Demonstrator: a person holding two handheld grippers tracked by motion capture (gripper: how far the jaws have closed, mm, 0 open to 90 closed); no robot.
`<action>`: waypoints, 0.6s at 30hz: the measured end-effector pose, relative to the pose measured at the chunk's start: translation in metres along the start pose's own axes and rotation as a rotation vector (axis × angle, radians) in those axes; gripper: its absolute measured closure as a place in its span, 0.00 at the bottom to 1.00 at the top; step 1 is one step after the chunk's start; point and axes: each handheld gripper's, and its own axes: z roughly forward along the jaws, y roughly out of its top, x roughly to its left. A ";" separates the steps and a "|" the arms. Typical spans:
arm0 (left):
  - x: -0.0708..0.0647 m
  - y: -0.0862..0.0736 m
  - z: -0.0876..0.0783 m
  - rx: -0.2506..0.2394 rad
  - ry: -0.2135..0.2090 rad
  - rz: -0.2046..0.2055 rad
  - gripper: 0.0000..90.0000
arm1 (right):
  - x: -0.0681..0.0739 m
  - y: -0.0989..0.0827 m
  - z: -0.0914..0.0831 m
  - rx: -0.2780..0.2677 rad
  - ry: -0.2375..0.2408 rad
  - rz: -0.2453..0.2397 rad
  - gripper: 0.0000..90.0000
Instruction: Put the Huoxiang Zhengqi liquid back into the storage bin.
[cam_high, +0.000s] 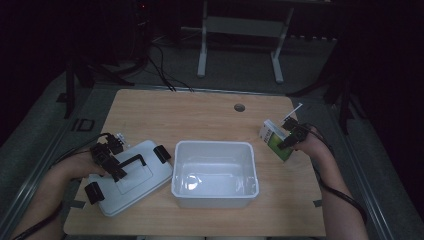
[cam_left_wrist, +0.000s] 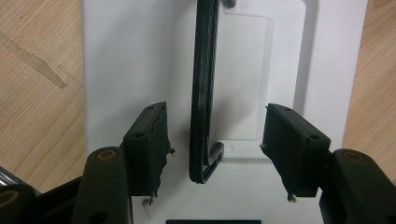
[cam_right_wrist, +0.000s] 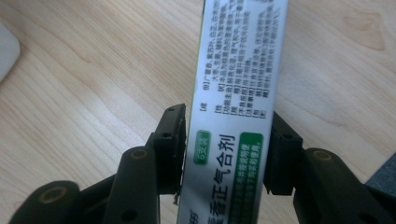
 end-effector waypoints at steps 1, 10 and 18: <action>0.000 0.000 0.001 0.004 0.002 0.000 0.45 | 0.000 0.000 0.000 0.000 0.000 0.000 0.67; 0.001 0.000 0.004 0.009 -0.001 -0.002 0.45 | 0.001 -0.008 -0.012 0.006 -0.044 -0.024 0.71; -0.001 0.000 0.002 0.007 0.001 -0.002 0.45 | 0.007 -0.017 -0.027 -0.001 -0.030 -0.050 0.71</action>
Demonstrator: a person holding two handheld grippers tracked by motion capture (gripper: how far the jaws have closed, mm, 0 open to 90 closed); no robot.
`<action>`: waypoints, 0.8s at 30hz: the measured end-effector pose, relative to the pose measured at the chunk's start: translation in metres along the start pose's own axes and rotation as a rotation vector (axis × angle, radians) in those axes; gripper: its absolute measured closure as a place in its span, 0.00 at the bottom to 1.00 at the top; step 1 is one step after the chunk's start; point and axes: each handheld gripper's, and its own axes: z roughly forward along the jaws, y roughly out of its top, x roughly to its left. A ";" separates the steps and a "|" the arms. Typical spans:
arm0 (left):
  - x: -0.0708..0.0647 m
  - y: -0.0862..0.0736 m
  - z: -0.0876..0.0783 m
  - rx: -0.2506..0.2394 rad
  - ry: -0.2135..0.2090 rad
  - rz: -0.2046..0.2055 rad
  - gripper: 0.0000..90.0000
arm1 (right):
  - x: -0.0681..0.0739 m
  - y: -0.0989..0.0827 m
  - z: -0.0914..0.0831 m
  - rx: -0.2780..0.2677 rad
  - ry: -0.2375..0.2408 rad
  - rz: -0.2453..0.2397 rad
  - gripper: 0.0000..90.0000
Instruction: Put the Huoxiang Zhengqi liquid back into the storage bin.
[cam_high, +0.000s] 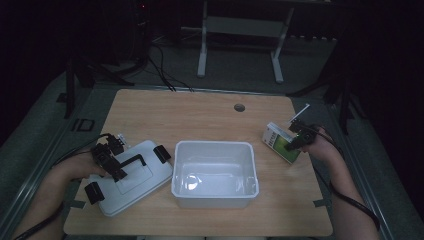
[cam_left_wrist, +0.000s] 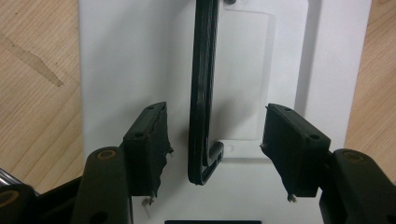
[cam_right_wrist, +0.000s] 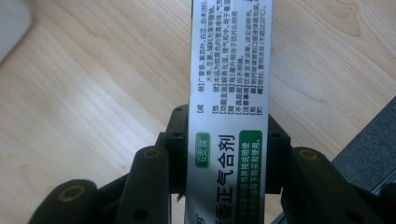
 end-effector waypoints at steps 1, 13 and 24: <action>0.000 0.000 0.000 0.000 -0.001 0.000 0.45 | 0.003 -0.003 -0.005 -0.009 0.008 -0.010 0.71; -0.002 0.001 -0.003 0.006 0.005 0.005 0.45 | 0.027 -0.014 -0.043 -0.066 0.023 -0.071 0.71; -0.004 0.004 -0.005 0.010 0.011 0.014 0.45 | 0.057 -0.010 -0.090 -0.112 0.024 -0.136 0.71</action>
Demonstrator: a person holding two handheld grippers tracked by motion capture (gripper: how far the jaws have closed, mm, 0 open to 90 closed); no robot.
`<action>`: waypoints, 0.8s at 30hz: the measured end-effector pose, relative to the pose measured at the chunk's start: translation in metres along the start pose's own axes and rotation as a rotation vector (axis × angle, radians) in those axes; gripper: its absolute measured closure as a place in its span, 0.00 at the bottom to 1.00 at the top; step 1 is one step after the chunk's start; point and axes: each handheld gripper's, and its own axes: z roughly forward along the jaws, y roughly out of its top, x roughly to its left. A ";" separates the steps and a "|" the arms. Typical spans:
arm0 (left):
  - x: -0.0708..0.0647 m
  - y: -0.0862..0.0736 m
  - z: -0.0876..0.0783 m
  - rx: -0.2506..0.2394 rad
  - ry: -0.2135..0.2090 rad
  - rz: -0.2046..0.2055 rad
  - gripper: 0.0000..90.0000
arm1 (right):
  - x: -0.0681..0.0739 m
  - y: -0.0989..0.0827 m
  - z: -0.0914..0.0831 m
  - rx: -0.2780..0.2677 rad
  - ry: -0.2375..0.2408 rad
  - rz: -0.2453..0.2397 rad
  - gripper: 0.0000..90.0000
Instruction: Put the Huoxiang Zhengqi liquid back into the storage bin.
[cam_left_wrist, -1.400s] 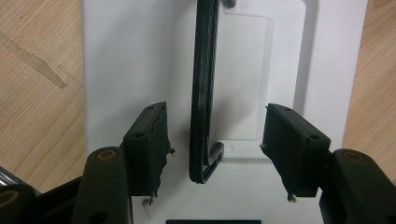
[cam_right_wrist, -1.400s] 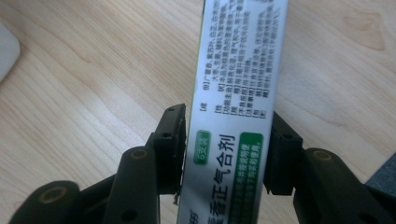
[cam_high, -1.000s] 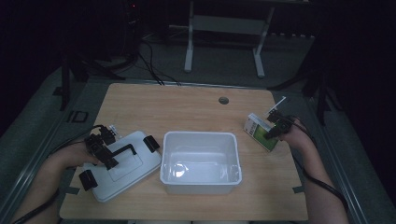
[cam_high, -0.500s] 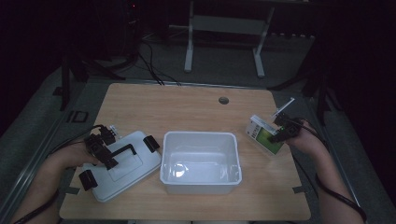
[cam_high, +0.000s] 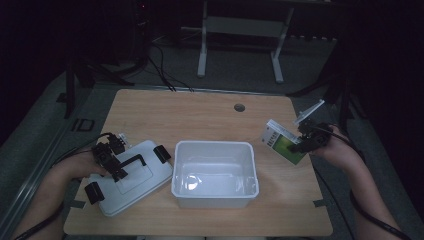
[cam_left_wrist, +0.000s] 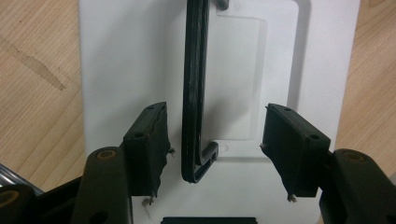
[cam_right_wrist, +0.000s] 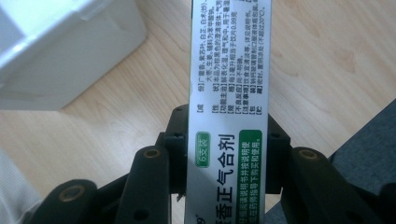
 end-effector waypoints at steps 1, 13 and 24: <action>0.000 0.000 0.000 -0.002 0.000 -0.002 0.45 | 0.003 0.002 -0.003 -0.005 0.005 -0.013 0.71; -0.002 0.001 0.001 0.001 -0.005 -0.001 0.45 | 0.039 0.033 -0.025 -0.076 0.065 -0.155 0.71; -0.002 0.000 0.001 0.002 -0.002 -0.003 0.45 | 0.078 0.062 -0.026 -0.091 0.133 -0.292 0.71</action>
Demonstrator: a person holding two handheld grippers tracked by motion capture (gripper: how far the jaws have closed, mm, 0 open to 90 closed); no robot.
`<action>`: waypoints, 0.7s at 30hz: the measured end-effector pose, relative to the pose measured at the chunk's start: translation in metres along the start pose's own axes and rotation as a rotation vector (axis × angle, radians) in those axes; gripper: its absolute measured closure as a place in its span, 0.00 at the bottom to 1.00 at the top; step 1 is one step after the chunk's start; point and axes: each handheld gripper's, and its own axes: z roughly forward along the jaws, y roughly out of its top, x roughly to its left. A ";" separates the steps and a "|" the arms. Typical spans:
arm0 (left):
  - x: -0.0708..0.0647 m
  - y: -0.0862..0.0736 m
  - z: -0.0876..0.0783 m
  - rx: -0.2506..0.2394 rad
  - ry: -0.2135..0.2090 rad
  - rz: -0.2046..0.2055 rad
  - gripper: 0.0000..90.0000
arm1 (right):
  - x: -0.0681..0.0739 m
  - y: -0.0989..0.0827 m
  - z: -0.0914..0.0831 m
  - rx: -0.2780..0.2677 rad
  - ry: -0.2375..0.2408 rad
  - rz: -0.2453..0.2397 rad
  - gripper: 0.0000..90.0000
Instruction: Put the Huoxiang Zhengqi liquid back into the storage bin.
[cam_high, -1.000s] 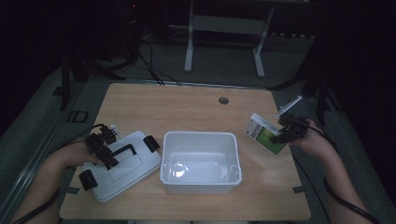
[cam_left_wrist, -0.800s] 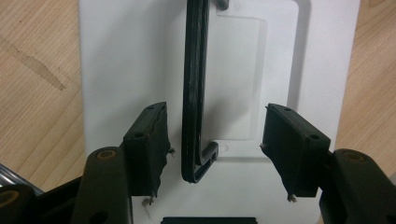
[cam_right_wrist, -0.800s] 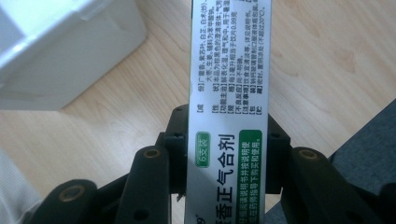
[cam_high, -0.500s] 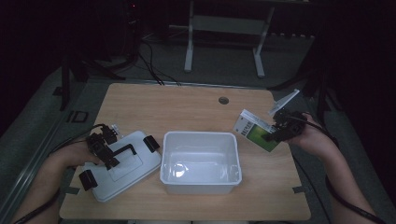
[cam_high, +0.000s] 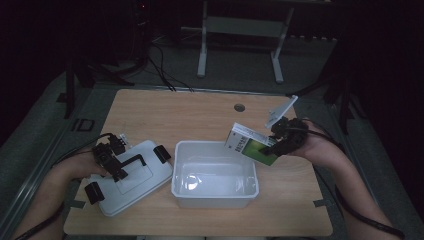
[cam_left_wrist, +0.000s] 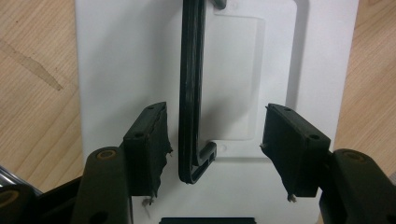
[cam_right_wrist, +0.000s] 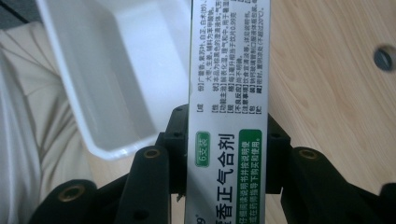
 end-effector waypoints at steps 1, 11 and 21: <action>0.000 0.000 0.000 0.001 0.002 0.004 0.45 | 0.003 0.003 0.001 -0.005 0.009 -0.015 0.71; -0.001 0.000 0.002 0.006 -0.005 0.005 0.45 | 0.031 0.027 0.017 0.006 0.071 -0.125 0.71; -0.001 -0.001 0.003 0.011 -0.006 0.008 0.45 | 0.043 0.034 0.044 0.039 0.121 -0.174 0.71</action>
